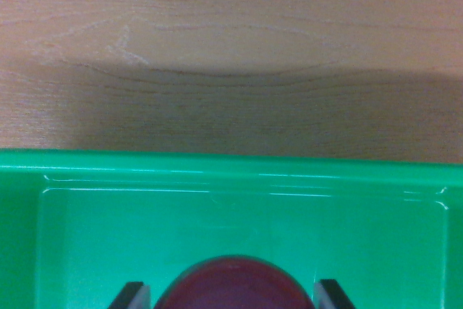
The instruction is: Pick fruit
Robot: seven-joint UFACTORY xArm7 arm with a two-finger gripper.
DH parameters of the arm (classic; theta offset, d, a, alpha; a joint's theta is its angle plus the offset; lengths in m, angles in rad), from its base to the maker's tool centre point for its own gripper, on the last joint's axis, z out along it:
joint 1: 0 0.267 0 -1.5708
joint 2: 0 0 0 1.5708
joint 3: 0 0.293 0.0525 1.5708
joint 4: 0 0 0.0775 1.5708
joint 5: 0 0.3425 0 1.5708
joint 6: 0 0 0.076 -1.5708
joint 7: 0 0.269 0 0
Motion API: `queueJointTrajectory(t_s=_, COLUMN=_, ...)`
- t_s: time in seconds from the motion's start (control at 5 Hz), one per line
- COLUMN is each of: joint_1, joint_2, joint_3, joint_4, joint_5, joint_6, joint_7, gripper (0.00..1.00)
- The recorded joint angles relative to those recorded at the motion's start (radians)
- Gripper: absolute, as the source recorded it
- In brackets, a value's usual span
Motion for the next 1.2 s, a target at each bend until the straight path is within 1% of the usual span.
queueJointTrajectory(t_s=0.2, joint_1=-0.0004, joint_2=-0.015, joint_3=0.001, joint_4=0.031, joint_5=0.0014, joint_6=0.045, joint_7=-0.002, gripper=1.00)
queueJointTrajectory(t_s=0.4, joint_1=-0.0004, joint_2=-0.015, joint_3=0.001, joint_4=0.031, joint_5=0.0014, joint_6=0.045, joint_7=-0.002, gripper=1.00)
queueJointTrajectory(t_s=0.6, joint_1=-0.0008, joint_2=-0.029, joint_3=0.001, joint_4=0.060, joint_5=0.0028, joint_6=0.089, joint_7=-0.003, gripper=1.00)
queueJointTrajectory(t_s=0.8, joint_1=-0.0008, joint_2=-0.029, joint_3=0.001, joint_4=0.060, joint_5=0.0028, joint_6=0.089, joint_7=-0.003, gripper=1.00)
queueJointTrajectory(t_s=1.0, joint_1=-0.0012, joint_2=-0.042, joint_3=0.002, joint_4=0.088, joint_5=0.0041, joint_6=0.130, joint_7=-0.005, gripper=1.00)
queueJointTrajectory(t_s=1.2, joint_1=-0.0012, joint_2=-0.042, joint_3=0.002, joint_4=0.088, joint_5=0.0041, joint_6=0.130, joint_7=-0.005, gripper=1.00)
